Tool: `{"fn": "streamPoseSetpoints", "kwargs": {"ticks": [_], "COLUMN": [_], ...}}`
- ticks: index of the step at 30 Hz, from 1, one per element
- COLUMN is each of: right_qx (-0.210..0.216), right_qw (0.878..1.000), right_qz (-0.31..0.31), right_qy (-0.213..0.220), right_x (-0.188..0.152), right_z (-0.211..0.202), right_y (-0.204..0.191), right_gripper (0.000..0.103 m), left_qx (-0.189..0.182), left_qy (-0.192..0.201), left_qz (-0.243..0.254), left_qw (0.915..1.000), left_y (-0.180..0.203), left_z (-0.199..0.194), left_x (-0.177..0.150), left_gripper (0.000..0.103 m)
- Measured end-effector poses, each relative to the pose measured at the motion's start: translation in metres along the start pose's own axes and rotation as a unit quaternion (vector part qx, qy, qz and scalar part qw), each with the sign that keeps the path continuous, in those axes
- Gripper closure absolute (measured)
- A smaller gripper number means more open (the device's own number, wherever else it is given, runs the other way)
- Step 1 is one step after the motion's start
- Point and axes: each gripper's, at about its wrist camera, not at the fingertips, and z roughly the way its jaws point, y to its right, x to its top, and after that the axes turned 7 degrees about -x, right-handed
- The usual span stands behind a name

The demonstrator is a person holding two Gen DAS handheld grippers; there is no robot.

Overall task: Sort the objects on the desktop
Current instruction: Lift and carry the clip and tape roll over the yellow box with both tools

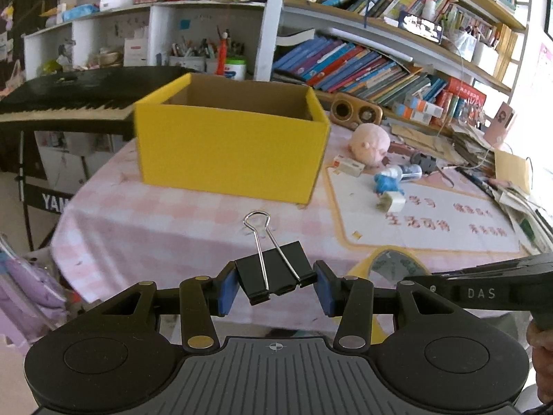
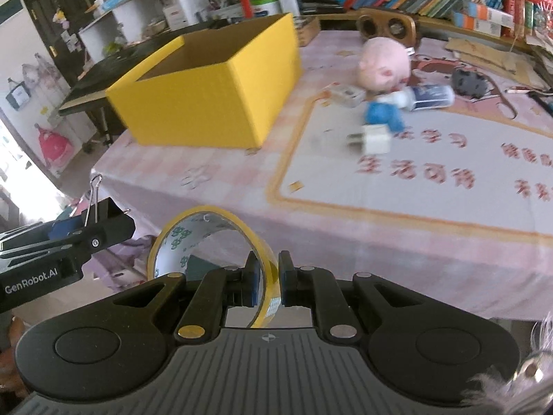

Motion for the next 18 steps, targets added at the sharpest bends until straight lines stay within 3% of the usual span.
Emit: {"fn": "streamPoseSetpoints", "kwargs": {"ticks": [18], "right_qx": [0.034], "right_qw": [0.997], "right_qz": [-0.063], "right_qy": [0.016], "right_x": [-0.012], "right_z": [-0.006], "right_y": [-0.100], "right_gripper": [0.093], "left_qx": [0.026], "left_qy": [0.044], "left_qz": [-0.030], "left_qw": [0.9982], "left_y": [-0.063], "left_z": [-0.058], "left_x": [-0.016], "left_gripper": [0.057]}}
